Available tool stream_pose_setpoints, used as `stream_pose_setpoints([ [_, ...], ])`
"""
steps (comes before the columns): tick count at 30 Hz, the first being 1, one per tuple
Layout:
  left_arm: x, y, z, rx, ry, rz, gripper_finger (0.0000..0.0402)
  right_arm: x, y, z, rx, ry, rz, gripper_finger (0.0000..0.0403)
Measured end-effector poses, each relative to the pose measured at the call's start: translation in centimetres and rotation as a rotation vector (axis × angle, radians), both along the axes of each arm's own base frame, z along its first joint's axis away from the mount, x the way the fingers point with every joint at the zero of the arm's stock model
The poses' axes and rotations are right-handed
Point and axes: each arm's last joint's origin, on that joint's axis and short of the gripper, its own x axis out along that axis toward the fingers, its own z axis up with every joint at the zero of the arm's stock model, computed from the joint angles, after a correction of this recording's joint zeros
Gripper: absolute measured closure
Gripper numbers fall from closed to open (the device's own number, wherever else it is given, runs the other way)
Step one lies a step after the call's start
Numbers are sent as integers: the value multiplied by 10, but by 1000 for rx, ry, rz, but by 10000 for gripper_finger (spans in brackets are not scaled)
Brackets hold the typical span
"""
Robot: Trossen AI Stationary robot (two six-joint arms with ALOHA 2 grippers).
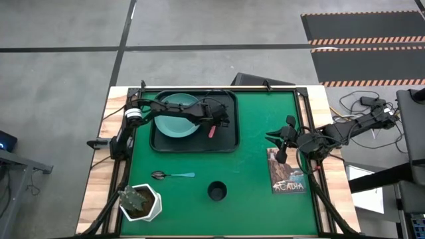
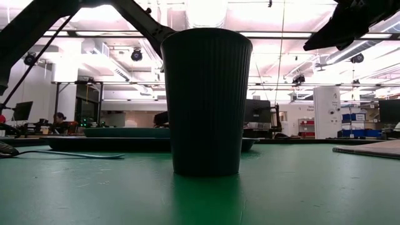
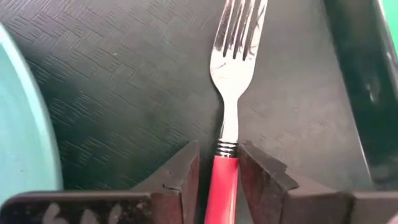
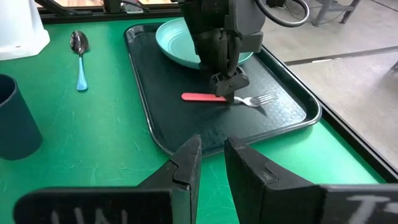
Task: Pick and place plate/cup/fork/spoon on tray
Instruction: Put the pink fork on the black tray
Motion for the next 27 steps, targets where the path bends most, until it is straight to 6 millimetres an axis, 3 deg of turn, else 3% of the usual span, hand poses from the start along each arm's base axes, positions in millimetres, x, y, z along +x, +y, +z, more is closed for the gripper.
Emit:
stream_pose_setpoints([
  [6, 0, -1, 4, 8, 9, -55, 289, 0, 0, 0, 1, 0, 0, 344],
  [13, -3, -5, 28, 18, -7, -207, 280, 0, 0, 0, 45, -14, -24, 344],
  [19, -9, -23, 74, 117, -65, -459, 280, 3, 2, -3, 129, -21, -54, 357],
  [27, -28, -81, 142, 429, -74, -901, 280, 25, 9, -19, 158, 32, -95, 393],
])
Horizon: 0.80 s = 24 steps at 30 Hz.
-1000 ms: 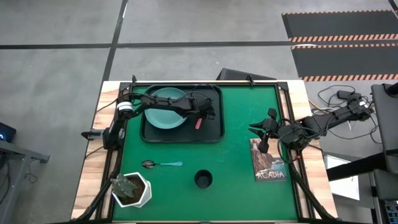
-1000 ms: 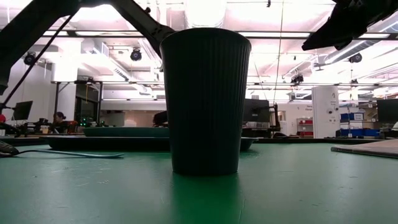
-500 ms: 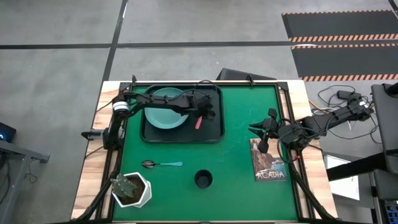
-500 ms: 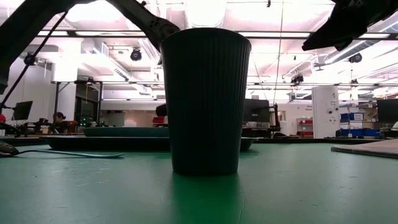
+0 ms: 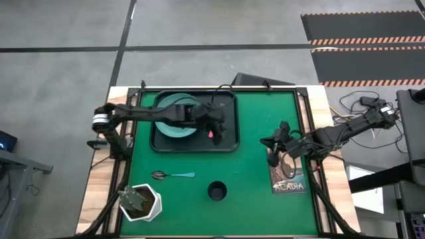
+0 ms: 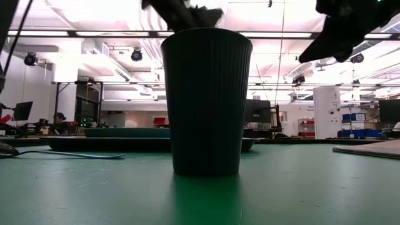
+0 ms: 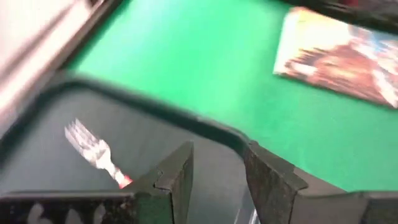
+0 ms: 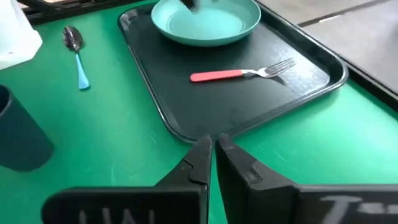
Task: Pick and place plate/cup/fork/spoon on tray
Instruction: Put the pink fork on the black tray
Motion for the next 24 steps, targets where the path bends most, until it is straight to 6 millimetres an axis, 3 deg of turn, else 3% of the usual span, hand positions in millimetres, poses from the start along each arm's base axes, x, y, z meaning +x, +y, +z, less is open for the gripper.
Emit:
stream_pose_setpoints([
  [5, -16, -39, 20, 191, -49, -248, 281, 25, -3, -3, 9, -10, -50, 394],
  [9, -32, -56, 27, 290, -167, -344, 281, 44, -15, 0, 36, 29, -76, 394],
  [15, -61, -57, 29, 382, -251, -380, 281, 75, -47, 7, 57, 86, -92, 394],
  [24, -87, -50, 14, 439, -234, -329, 281, 128, -116, 10, 84, 156, -133, 394],
])
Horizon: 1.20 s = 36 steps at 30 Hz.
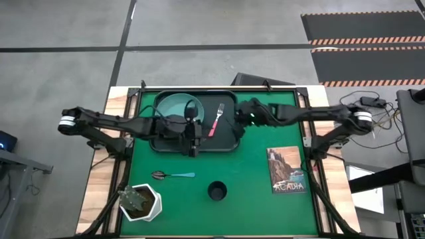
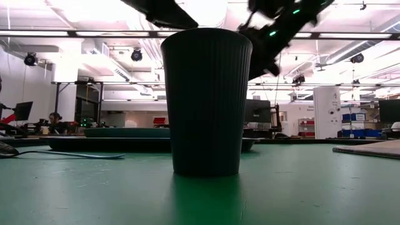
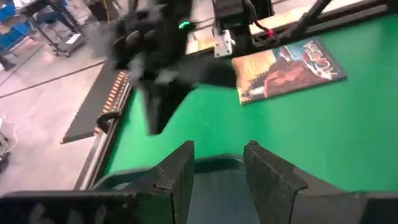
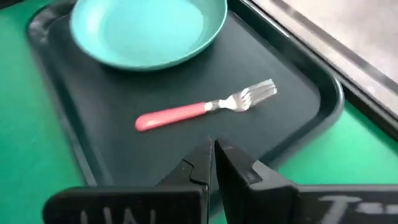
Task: Pick and place plate/cup/fork/spoon on tray
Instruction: Put the pink fork on the black tray
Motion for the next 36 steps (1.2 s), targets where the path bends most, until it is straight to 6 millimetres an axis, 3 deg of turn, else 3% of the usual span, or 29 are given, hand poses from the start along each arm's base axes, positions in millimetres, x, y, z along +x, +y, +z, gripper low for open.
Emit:
stream_pose_setpoints([
  [5, -9, 1, 5, 4, -24, 16, 281, 31, -38, -13, -5, 68, -22, 394],
  [12, -11, 1, 1, 14, -7, 11, 281, 60, -78, -48, 29, 189, -62, 394],
  [21, -28, 2, 3, 31, -34, 38, 281, 64, -110, -86, 119, 260, -93, 394],
  [29, -43, 3, 12, 4, -86, 49, 281, 61, -124, -92, 116, 250, -123, 394],
  [36, -45, 3, 10, 4, -82, 50, 281, 67, -127, -101, 102, 220, -123, 394],
])
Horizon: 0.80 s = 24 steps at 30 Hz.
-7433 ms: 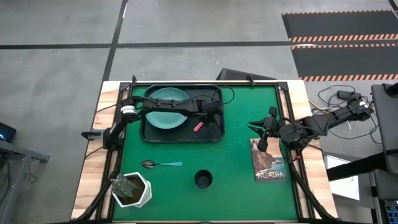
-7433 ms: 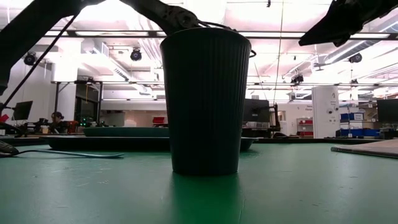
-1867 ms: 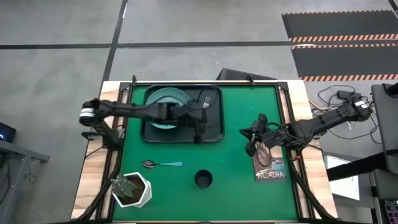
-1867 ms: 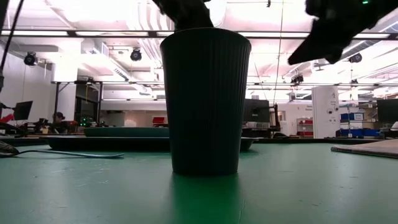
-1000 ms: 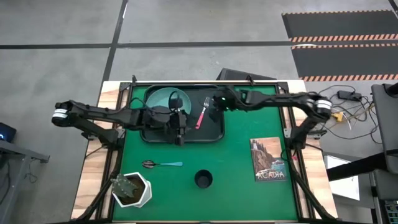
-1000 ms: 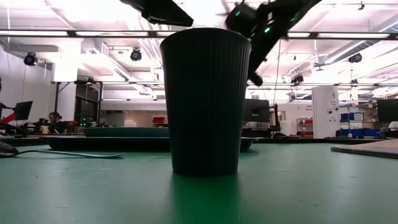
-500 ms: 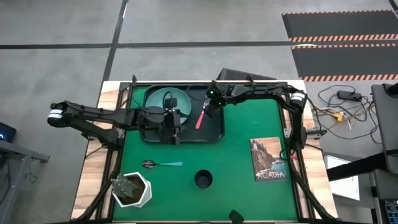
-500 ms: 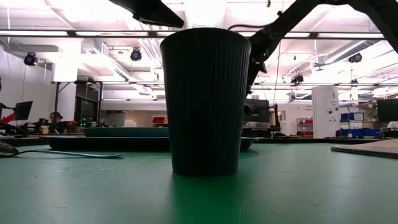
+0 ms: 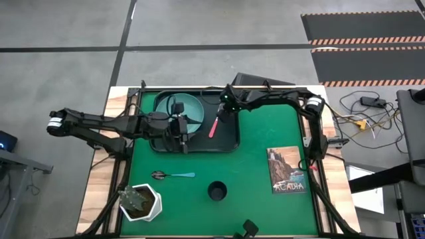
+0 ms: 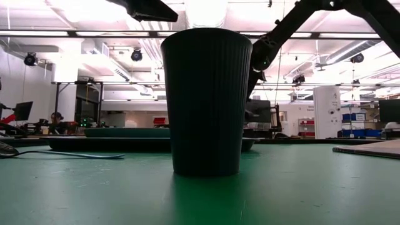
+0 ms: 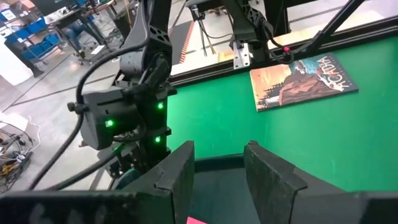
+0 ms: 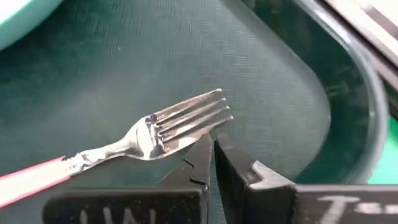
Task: Pick and place plate/cup/fork/spoon on tray
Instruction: Put the pink fork on the black tray
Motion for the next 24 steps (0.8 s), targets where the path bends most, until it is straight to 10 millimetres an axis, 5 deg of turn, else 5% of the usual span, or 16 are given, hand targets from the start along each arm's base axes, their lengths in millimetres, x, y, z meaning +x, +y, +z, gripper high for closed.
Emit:
stream_pose_setpoints([
  [7, 0, 0, -1, 1, 4, 0, 281, 2, -2, -17, 8, 29, -7, 394],
  [24, 0, 0, 0, 2, 0, 3, 281, 11, -6, -14, -44, -69, -6, 394],
])
